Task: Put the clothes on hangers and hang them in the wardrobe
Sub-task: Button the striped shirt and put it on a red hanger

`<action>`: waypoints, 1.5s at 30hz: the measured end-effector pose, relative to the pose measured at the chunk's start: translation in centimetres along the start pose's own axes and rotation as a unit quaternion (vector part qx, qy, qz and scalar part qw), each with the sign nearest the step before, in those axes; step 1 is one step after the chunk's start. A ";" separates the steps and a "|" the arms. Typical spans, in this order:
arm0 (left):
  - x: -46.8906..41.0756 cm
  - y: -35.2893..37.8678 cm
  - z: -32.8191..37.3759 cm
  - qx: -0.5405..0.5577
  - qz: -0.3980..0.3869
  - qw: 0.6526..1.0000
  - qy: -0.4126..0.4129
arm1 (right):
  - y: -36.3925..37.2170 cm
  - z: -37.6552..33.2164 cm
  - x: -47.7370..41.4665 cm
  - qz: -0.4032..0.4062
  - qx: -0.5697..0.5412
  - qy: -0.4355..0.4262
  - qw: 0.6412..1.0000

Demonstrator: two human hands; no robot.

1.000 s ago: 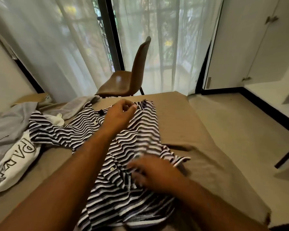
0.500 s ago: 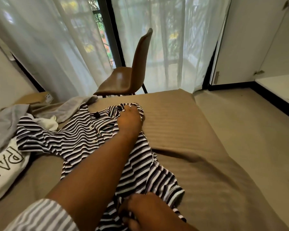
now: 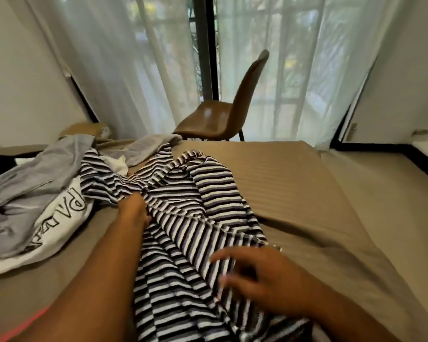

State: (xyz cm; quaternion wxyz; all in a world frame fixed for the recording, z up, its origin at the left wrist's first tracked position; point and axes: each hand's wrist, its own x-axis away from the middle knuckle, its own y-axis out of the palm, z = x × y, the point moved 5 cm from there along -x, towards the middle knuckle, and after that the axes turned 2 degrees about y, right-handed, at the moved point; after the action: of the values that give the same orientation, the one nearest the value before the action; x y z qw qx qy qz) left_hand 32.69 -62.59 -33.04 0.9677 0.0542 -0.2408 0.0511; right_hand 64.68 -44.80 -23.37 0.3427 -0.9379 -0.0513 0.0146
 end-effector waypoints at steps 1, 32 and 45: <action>-0.2 -0.1 -0.2 -0.010 -0.006 1.000 0.003 | -1.2 0.1 -1.0 0.047 -0.039 0.015 0.998; 5.3 12.8 -1.6 0.029 -0.242 0.968 -0.055 | -28.5 14.0 -7.0 0.505 0.101 0.384 0.767; 11.8 13.6 -3.8 -0.260 -0.356 0.896 0.054 | -4.8 12.6 0.1 0.227 0.130 0.389 0.883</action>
State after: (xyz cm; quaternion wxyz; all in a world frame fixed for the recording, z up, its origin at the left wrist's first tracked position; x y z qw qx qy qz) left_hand 43.14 -47.78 -29.68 0.9124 -0.1203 -0.1577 -0.3579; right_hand 63.62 -33.07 -29.95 0.4409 -0.8014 0.3026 -0.2679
